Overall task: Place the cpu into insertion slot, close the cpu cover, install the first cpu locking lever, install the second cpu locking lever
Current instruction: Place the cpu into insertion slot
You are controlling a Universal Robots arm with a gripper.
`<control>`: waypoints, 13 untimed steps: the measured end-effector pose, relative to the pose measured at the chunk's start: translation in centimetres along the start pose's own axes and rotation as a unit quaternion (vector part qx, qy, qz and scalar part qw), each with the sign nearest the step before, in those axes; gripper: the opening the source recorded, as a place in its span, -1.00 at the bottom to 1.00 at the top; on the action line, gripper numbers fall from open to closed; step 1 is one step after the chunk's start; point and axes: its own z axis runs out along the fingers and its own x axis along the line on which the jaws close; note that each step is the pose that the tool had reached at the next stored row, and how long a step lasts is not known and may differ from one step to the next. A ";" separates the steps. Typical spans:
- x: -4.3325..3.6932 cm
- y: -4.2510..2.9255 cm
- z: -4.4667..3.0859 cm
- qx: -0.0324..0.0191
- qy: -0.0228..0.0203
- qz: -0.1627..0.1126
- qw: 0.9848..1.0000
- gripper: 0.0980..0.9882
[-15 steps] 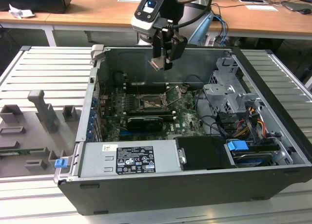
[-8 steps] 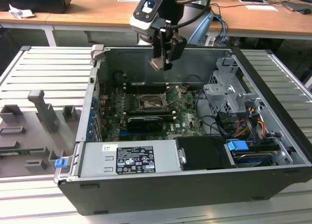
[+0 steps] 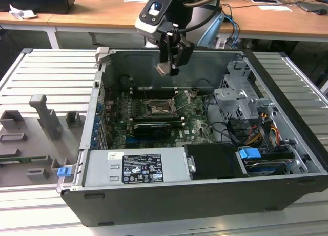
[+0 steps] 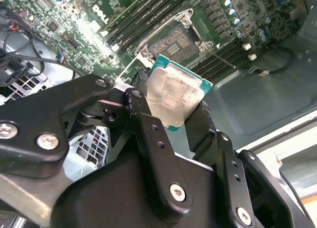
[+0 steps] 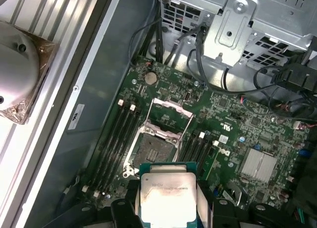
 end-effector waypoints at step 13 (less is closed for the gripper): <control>-0.01 -0.02 0.32 0.006 0.002 0.000 1.000 0.00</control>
